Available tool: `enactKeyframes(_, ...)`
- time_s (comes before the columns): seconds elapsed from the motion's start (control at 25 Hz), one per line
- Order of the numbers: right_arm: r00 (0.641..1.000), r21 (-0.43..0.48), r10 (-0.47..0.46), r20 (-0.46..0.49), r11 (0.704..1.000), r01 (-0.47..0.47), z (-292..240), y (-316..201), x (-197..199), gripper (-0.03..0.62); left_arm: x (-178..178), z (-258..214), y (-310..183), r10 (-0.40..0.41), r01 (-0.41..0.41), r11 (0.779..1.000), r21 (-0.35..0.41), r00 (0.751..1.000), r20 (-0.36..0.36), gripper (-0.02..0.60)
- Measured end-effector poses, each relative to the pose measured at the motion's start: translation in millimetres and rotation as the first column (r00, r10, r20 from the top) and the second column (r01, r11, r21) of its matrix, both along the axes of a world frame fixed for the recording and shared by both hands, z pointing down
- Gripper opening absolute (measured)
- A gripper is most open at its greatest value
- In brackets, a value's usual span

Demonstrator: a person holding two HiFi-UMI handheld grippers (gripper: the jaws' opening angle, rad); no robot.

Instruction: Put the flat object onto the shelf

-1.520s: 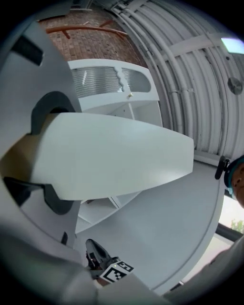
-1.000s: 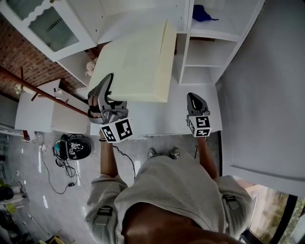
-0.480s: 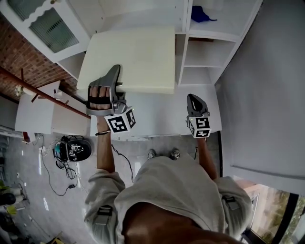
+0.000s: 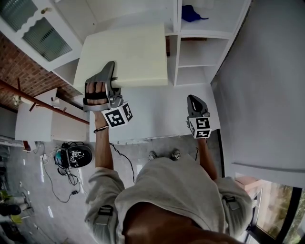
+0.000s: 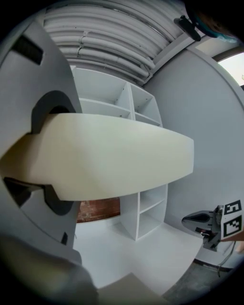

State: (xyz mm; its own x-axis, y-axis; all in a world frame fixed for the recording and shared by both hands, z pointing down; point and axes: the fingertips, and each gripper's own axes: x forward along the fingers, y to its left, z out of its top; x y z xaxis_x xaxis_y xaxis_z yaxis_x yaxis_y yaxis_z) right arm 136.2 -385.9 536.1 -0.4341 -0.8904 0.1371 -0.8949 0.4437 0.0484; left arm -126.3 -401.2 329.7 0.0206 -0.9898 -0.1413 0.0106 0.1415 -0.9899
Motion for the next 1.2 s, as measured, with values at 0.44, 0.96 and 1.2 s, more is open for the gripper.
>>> enactKeyframes(0.44, 0.999, -0.011, 0.035, 0.003, 0.999, -0.035, 5.0, -7.2, 14.1, 0.028, 3.2, 4.9, -50.6, -0.028, 0.029, 0.997, -0.07, 1.0, 0.013, 0.275)
enactKeyframes(0.96, 0.999, -0.015, 0.043, 0.007, 0.999, -0.043, 7.4, -16.9, 15.7, 0.028, -0.8, 5.7, -108.0, -0.058, 0.059, 0.993, -0.107, 0.998, 0.013, 0.276)
enactKeyframes(1.2, 0.998, -0.018, 0.062, 0.005, 0.998, -0.062, 9.7, -19.3, 21.9, 0.028, -2.0, 6.1, -129.9, -0.062, 0.062, 0.99, -0.124, 0.998, 0.009, 0.279)
